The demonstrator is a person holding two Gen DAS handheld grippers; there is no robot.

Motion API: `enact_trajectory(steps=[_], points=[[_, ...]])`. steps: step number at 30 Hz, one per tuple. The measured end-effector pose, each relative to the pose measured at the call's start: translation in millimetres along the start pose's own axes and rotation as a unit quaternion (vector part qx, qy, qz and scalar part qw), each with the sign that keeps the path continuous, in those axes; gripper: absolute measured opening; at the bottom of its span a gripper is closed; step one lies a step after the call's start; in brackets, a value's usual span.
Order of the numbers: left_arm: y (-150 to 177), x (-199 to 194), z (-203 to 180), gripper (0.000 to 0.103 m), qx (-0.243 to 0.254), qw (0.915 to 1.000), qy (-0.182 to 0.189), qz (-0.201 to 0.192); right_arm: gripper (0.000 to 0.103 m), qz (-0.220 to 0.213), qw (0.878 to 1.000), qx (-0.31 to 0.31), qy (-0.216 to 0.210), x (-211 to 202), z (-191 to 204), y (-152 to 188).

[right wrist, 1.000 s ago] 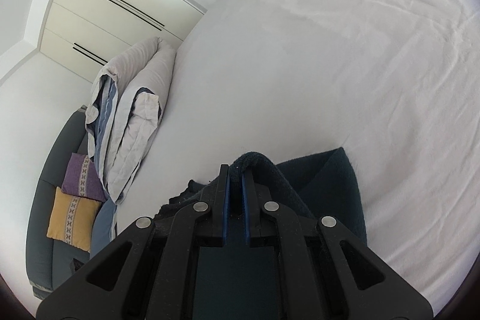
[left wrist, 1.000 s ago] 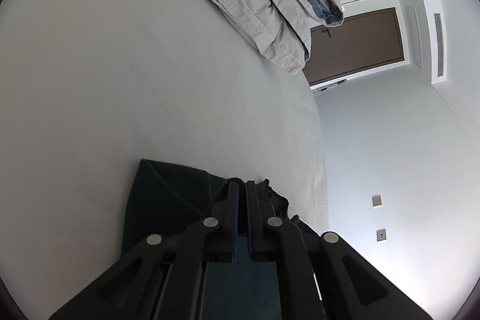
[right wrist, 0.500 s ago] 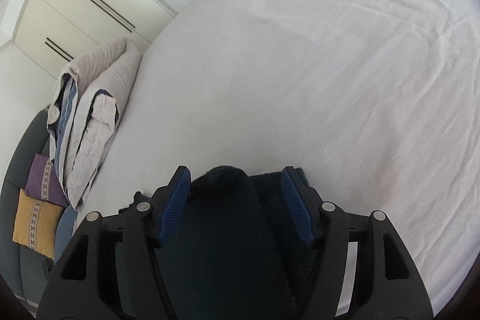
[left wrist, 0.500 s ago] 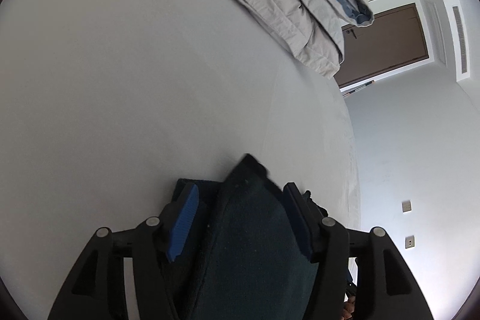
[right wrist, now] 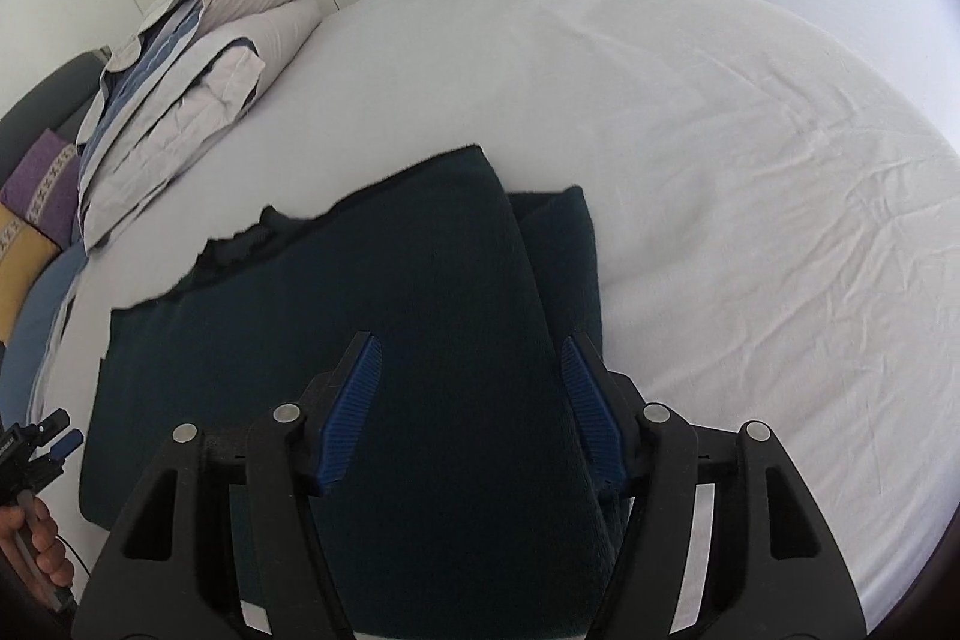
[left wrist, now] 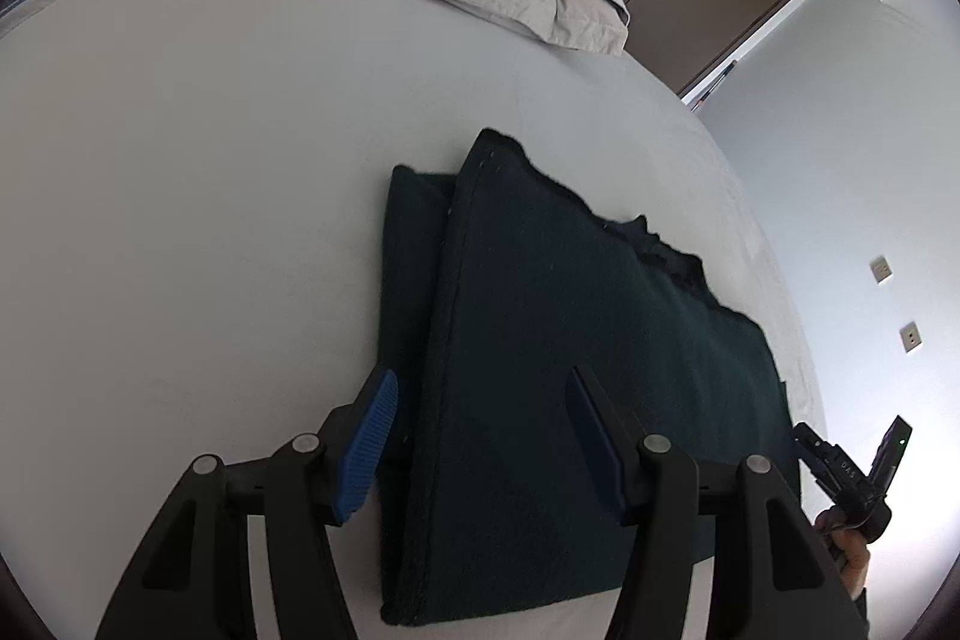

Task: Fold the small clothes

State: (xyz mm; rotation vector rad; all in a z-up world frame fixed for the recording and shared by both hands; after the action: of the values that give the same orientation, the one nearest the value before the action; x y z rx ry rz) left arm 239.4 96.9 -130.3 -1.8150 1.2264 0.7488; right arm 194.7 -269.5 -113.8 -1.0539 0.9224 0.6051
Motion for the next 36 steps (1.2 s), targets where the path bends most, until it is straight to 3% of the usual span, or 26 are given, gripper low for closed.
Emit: enact_trajectory(steps=[4, 6, 15, 25, 36], points=[[22, 2, 9, 0.061, 0.007, 0.9997, -0.023, -0.003, 0.060, -0.007, 1.000, -0.017, 0.018, -11, -8, 35], [28, 7, 12, 0.052, 0.010, 0.9995, -0.031, 0.003, 0.060, 0.001, 0.999, -0.028, 0.027, -11, -11, 48], [32, 11, 14, 0.044, 0.028, 0.9979, -0.059, -0.002, 0.048, 0.011, 0.999, -0.018, 0.034, -18, -30, 71], [33, 16, 12, 0.034, 0.042, 0.9957, -0.083, 0.003, 0.010, 0.026, 0.999, -0.006, 0.040, -21, -46, 78], [34, 17, 13, 0.032, 0.046, 0.9952, -0.086, 0.005, 0.006, 0.034, 0.998, 0.005, 0.046, -29, -51, 95]])
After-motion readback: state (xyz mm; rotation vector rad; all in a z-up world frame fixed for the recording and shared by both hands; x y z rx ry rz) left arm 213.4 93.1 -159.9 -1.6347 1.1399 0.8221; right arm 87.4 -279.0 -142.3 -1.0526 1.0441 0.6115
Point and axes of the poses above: each gripper's, at about its wrist camera, not at the fingertips, and x roughly the way its jaws point, z to its left, y to its underside, the point moved 6 cm from there along x, roughly the way its jaws point, and after that the axes turned 13 degrees about z, right-handed, at the moved point
